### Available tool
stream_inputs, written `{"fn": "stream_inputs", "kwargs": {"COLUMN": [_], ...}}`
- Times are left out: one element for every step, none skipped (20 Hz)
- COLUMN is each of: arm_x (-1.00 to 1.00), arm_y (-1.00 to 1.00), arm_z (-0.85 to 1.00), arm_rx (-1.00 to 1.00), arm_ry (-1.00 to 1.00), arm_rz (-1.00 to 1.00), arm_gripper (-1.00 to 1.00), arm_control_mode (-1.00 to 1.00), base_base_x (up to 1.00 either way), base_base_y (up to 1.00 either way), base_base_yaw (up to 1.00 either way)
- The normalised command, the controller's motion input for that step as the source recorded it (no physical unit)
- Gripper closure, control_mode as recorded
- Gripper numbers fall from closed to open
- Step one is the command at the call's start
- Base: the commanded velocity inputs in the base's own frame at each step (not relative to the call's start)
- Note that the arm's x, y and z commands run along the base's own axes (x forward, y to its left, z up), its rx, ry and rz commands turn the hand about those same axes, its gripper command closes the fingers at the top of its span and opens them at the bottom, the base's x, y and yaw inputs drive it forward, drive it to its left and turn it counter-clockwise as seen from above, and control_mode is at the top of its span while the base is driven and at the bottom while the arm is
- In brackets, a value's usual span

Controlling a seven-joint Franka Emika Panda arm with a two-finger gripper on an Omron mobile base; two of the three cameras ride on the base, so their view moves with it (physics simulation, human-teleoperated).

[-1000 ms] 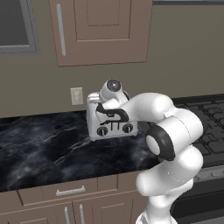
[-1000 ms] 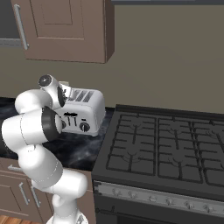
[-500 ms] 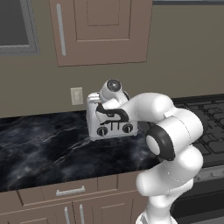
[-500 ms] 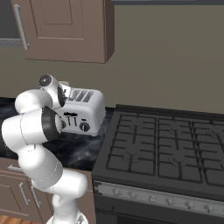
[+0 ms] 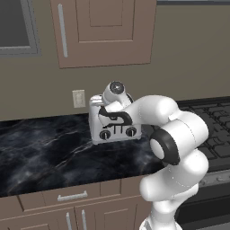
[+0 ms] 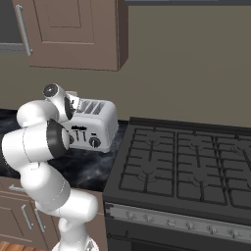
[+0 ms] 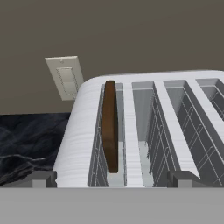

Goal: Start the toaster. Once the lever pops up, take the bread to the plate on the dining counter.

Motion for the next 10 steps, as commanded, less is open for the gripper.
{"fn": "stream_inputs", "kwargs": {"arm_x": [0.0,0.0,0.0,0.0,0.0,0.0,0.0,0.0,0.0,0.0], "arm_y": [0.0,0.0,0.0,0.0,0.0,0.0,0.0,0.0,0.0,0.0], "arm_z": [0.0,0.0,0.0,0.0,0.0,0.0,0.0,0.0,0.0,0.0], "arm_rx": [0.0,0.0,0.0,0.0,0.0,0.0,0.0,0.0,0.0,0.0], "arm_ry": [0.0,0.0,0.0,0.0,0.0,0.0,0.0,0.0,0.0,0.0], "arm_rz": [0.0,0.0,0.0,0.0,0.0,0.0,0.0,0.0,0.0,0.0], "arm_gripper": [-1.0,-1.0,-1.0,-1.0,-1.0,-1.0,-1.0,-1.0,-1.0,-1.0], "arm_control_mode": [-1.0,-1.0,-1.0,-1.0,-1.0,-1.0,-1.0,-1.0,-1.0,-1.0], "base_base_x": [0.0,0.0,0.0,0.0,0.0,0.0,0.0,0.0,0.0,0.0], "base_base_y": [0.0,0.0,0.0,0.0,0.0,0.0,0.0,0.0,0.0,0.0], "base_base_yaw": [0.0,0.0,0.0,0.0,0.0,0.0,0.0,0.0,0.0,0.0]}}
